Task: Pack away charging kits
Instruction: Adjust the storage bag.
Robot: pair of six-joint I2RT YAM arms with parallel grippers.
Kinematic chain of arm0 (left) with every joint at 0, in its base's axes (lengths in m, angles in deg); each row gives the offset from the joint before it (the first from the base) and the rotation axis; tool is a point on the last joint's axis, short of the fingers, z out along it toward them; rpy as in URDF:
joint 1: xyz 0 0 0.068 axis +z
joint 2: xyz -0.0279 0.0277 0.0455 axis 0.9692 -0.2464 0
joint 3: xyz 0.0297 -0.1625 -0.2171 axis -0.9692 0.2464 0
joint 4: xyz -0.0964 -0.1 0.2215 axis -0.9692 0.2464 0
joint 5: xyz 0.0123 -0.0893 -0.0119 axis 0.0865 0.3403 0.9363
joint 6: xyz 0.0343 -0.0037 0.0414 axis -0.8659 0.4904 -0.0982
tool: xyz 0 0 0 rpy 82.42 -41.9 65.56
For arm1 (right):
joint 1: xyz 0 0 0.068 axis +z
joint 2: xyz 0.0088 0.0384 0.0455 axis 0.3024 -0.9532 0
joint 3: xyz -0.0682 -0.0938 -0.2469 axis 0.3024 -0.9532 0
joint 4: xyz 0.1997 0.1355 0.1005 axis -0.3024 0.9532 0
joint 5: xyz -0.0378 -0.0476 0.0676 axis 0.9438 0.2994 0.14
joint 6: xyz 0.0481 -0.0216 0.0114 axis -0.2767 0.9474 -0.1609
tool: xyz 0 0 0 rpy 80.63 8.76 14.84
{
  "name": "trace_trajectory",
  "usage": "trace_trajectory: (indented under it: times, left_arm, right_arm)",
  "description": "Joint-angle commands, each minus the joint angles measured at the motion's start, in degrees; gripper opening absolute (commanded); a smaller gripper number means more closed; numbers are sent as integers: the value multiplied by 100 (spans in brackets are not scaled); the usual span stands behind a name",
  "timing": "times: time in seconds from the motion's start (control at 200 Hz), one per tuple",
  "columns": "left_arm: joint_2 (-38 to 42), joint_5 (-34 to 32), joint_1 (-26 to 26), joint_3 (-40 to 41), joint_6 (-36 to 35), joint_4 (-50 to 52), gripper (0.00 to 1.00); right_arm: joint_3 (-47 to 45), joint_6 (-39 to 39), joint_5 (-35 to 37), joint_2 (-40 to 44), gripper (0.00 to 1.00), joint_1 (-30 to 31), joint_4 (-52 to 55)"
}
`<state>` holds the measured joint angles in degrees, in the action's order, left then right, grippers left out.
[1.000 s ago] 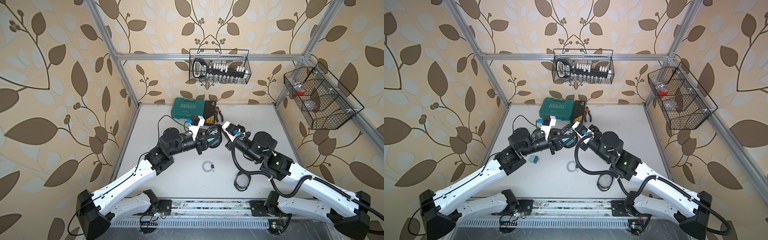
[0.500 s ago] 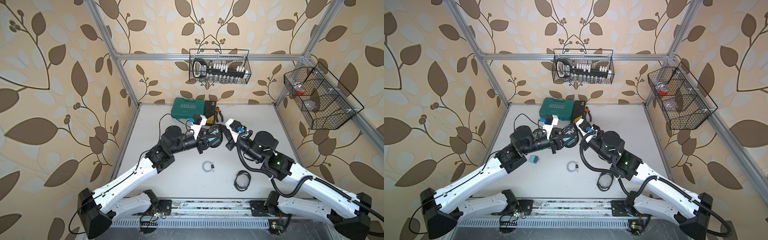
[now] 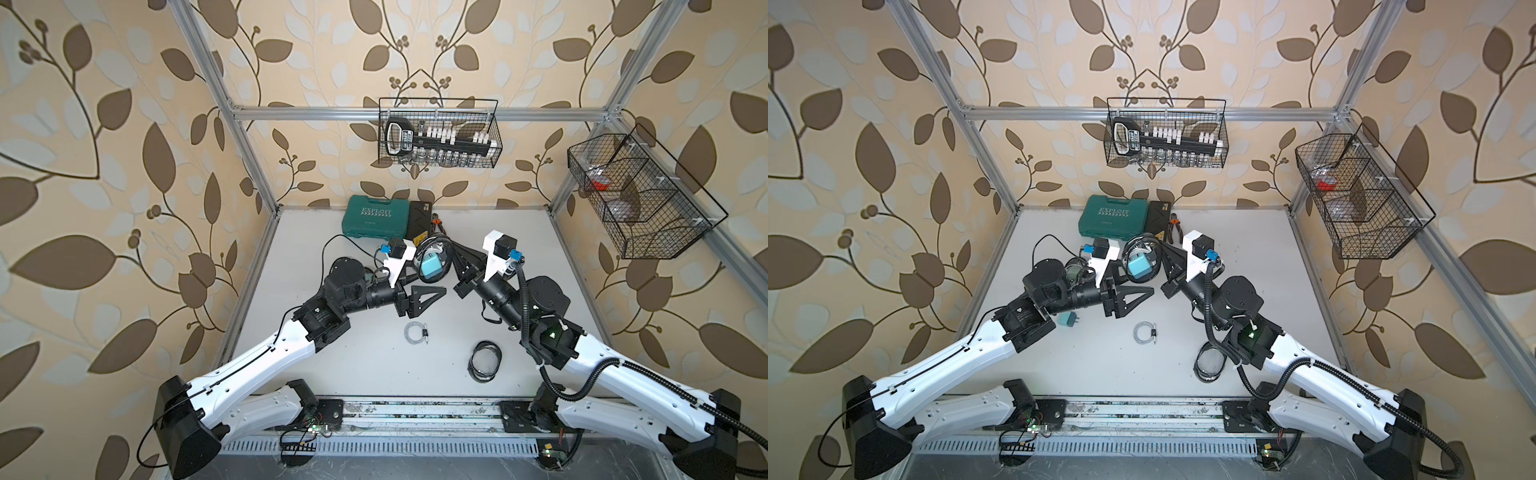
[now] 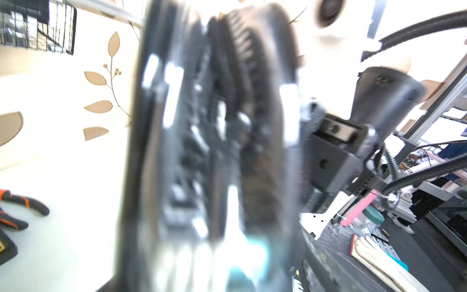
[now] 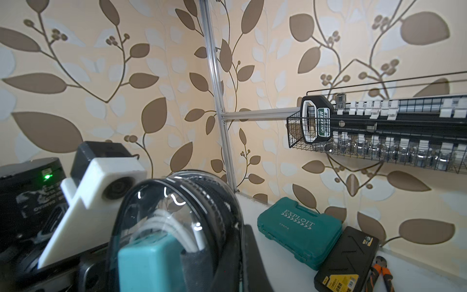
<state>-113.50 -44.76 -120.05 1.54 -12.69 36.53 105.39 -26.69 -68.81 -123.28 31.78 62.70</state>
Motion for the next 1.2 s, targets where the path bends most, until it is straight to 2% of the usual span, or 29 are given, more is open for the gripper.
trace_trajectory:
  times: [0.0,0.19,0.485,0.69,0.88,1.09,1.195]
  left_arm:
    - [251,-372,-43,354,167,-1592,83]
    - [249,-871,-43,934,347,-3236,83]
    - [-433,-1275,-47,1244,853,-5234,80]
    - [-496,-1117,-53,1057,849,-5165,77]
    - [-485,-965,-51,1001,837,-5116,70]
    - [-371,-935,-51,877,797,-4449,74]
    - [-332,-929,-51,1144,774,-4783,74]
  right_arm:
    - [-139,-747,271,83,0,48,-565]
    - [-284,-1376,494,67,0,197,-835]
    - [-134,-1757,1027,-297,0,727,-1195]
    - [-120,-1877,1078,-234,0,761,-1075]
    - [-73,-1878,1007,-246,0,774,-1009]
    - [75,-1758,775,-357,0,774,-910]
    - [-23,-1751,902,-306,0,774,-969]
